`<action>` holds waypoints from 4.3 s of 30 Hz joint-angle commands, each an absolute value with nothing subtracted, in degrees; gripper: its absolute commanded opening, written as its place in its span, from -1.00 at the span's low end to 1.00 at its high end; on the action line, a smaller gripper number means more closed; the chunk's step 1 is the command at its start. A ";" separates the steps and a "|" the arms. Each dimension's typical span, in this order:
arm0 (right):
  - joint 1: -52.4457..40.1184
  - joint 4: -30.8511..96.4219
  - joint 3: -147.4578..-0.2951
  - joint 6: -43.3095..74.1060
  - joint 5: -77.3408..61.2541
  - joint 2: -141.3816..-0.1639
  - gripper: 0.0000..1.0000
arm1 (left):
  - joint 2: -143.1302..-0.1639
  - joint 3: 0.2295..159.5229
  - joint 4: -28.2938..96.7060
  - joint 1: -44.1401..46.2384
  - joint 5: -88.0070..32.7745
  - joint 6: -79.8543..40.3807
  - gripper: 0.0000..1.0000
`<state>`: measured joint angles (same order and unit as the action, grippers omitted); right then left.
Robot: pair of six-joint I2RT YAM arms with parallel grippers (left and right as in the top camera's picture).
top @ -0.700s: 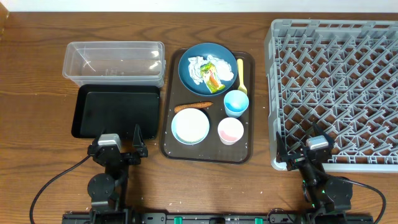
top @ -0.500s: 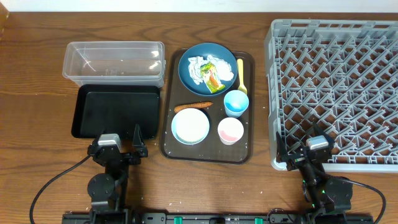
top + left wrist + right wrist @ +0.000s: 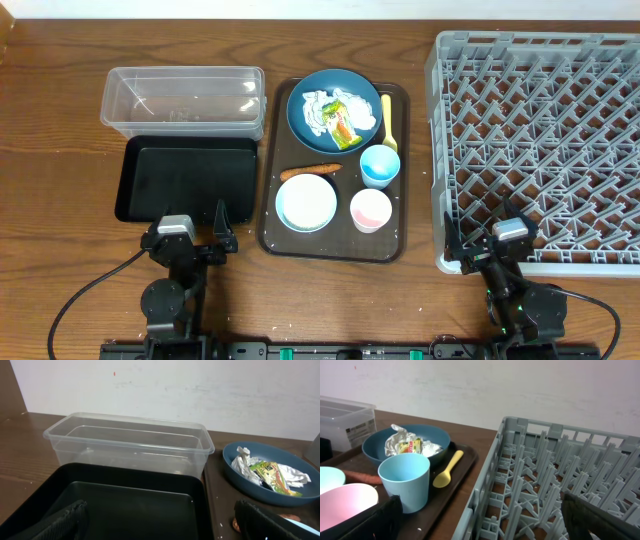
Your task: Sort waste into correct bins and load items into the dishwasher rack
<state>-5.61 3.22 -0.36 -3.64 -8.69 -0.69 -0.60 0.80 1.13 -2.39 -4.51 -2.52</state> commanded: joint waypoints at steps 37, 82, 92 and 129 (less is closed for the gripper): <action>-5.96 -10.24 -0.34 -4.47 -3.95 -0.30 0.99 | -0.23 0.45 -4.75 -2.04 -7.11 -1.52 0.90; -2.96 26.35 -57.91 -8.62 -9.13 -55.55 0.98 | -119.26 114.58 41.50 23.09 -6.33 4.43 0.90; -2.96 27.90 -57.91 -8.62 -14.00 -55.83 0.98 | -127.09 114.58 36.80 24.18 1.26 -11.42 0.90; -2.96 30.28 -57.91 -8.62 -13.34 -57.45 0.94 | -137.08 112.01 40.51 25.39 1.43 -16.62 -0.88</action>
<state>-3.40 30.22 -56.53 -9.43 -13.10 -57.39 -137.36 112.16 40.05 25.23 1.93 -16.58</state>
